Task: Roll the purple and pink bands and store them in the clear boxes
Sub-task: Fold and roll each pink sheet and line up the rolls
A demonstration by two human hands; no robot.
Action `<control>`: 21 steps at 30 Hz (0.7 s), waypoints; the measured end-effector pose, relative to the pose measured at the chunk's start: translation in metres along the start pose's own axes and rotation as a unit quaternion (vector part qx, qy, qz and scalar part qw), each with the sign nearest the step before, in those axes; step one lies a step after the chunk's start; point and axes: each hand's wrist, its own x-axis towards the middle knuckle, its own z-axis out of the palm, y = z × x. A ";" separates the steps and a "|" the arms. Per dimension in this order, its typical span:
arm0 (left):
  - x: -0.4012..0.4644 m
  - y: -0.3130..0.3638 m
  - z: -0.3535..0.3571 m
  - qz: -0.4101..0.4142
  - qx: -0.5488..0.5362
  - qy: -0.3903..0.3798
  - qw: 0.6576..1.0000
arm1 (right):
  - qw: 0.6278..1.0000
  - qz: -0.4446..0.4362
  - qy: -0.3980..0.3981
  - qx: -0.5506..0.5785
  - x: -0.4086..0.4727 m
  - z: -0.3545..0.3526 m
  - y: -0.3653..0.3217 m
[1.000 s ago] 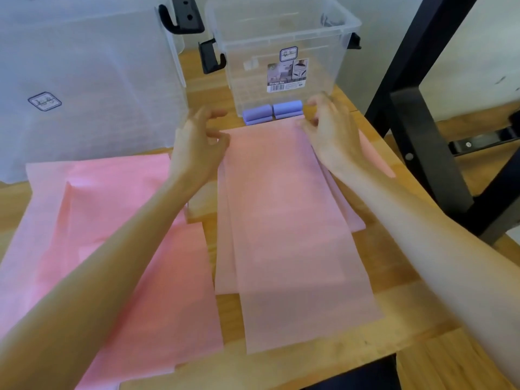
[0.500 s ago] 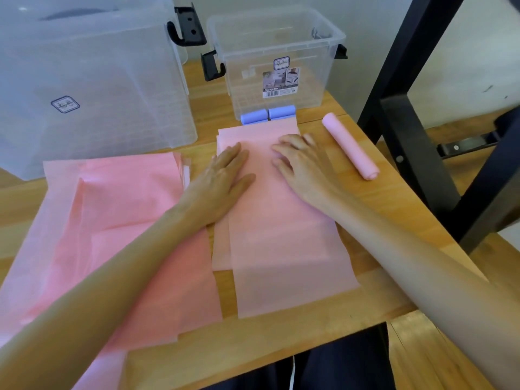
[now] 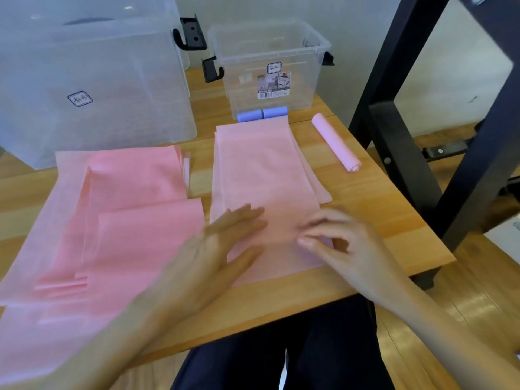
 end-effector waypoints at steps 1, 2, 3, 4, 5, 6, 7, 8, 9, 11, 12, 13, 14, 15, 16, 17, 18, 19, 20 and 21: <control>-0.013 0.002 0.007 -0.004 -0.003 0.006 1.000 | 1.000 0.002 -0.013 0.002 -0.010 -0.001 0.001; -0.023 0.004 0.013 -0.001 -0.003 0.017 1.000 | 1.000 0.002 -0.022 0.001 -0.018 0.000 0.002; -0.030 0.006 0.020 0.005 -0.007 0.030 1.000 | 1.000 0.002 -0.025 -0.003 -0.025 0.001 0.005; -0.035 0.007 0.024 0.007 -0.015 0.044 0.999 | 1.000 0.002 -0.024 -0.007 -0.029 0.002 0.007; -0.037 0.008 0.027 0.002 -0.023 0.056 0.998 | 1.000 0.001 -0.021 -0.009 -0.031 0.004 0.009; -0.039 0.008 0.029 -0.003 -0.023 0.071 0.997 | 1.000 0.001 -0.017 -0.009 -0.031 0.006 0.010; -0.040 0.009 0.030 -0.006 -0.018 0.088 0.996 | 1.000 -0.002 -0.010 -0.011 -0.031 0.008 0.010; -0.040 0.009 0.030 -0.009 -0.013 0.104 0.994 | 1.000 -0.007 -0.001 -0.017 -0.031 0.009 0.011; -0.041 0.010 0.030 -0.016 -0.011 0.120 0.993 | 1.000 -0.014 0.009 -0.024 -0.030 0.010 0.011; -0.041 0.011 0.028 -0.036 -0.018 0.141 0.989 | 0.999 -0.022 0.023 -0.032 -0.028 0.013 0.011; -0.041 0.011 0.027 -0.044 -0.021 0.145 0.988 | 0.999 -0.023 0.026 -0.034 -0.027 0.013 0.011; -0.040 0.012 0.026 -0.050 -0.021 0.146 0.988 | 0.999 -0.023 0.027 -0.037 -0.027 0.014 0.011; -0.039 0.012 0.026 -0.054 -0.020 0.145 0.988 | 0.998 -0.024 0.028 -0.043 -0.026 0.015 0.011; -0.038 0.013 0.025 -0.057 -0.023 0.146 0.987 | 0.998 -0.024 0.027 -0.048 -0.026 0.015 0.011; -0.037 0.014 0.024 -0.061 -0.030 0.148 0.987 | 0.998 -0.023 0.026 -0.053 -0.027 0.015 0.011; -0.036 0.014 0.023 -0.065 -0.039 0.149 0.986 | 0.998 -0.021 0.025 -0.056 -0.028 0.015 0.011; -0.036 0.014 0.023 -0.070 -0.046 0.148 0.985 | 0.998 -0.016 0.024 -0.057 -0.029 0.015 0.010; -0.037 0.014 0.022 -0.074 -0.052 0.145 0.985 | 0.998 -0.008 0.023 -0.056 -0.029 0.015 0.010; -0.037 0.015 0.022 -0.078 -0.057 0.141 0.985 | 0.998 0.002 0.023 -0.052 -0.030 0.015 0.008; -0.038 0.015 0.022 -0.081 -0.060 0.137 0.985 | 0.998 0.013 0.024 -0.049 -0.030 0.015 0.007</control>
